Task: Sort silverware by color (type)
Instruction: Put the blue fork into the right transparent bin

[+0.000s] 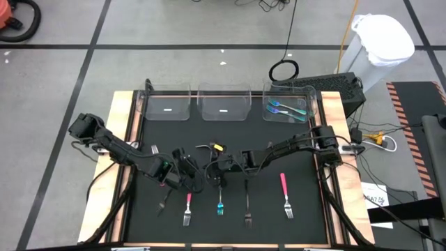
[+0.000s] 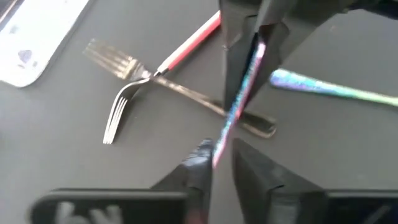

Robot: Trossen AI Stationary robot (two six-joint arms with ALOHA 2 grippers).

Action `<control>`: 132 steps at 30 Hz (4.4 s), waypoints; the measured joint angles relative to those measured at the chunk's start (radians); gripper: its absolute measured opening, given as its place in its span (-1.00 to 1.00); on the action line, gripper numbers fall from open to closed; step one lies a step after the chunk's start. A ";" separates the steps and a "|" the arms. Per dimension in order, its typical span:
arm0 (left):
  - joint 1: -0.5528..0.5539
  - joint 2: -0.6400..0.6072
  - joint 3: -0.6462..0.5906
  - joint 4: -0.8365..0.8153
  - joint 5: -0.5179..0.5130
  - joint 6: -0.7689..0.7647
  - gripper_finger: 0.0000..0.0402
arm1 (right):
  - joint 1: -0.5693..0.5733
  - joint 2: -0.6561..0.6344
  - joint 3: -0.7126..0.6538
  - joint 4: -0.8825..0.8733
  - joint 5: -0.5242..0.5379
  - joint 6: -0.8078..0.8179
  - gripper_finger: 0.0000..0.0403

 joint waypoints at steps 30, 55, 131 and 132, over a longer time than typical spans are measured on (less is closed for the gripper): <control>-0.179 -0.034 0.201 0.097 -0.286 0.186 0.21 | 0.439 -0.685 -0.398 -0.240 0.266 -0.007 -0.99; -0.175 -0.033 0.214 0.526 -0.168 0.702 0.21 | 0.609 -0.769 -0.412 -0.289 0.607 -0.630 -0.98; -0.278 0.190 0.215 0.764 -0.481 1.499 0.21 | 0.659 -0.774 -0.412 -0.278 0.741 -0.610 -0.98; -0.282 0.190 0.215 0.761 -0.481 1.488 0.21 | 0.664 -0.778 -0.412 -0.277 0.740 -0.612 -0.98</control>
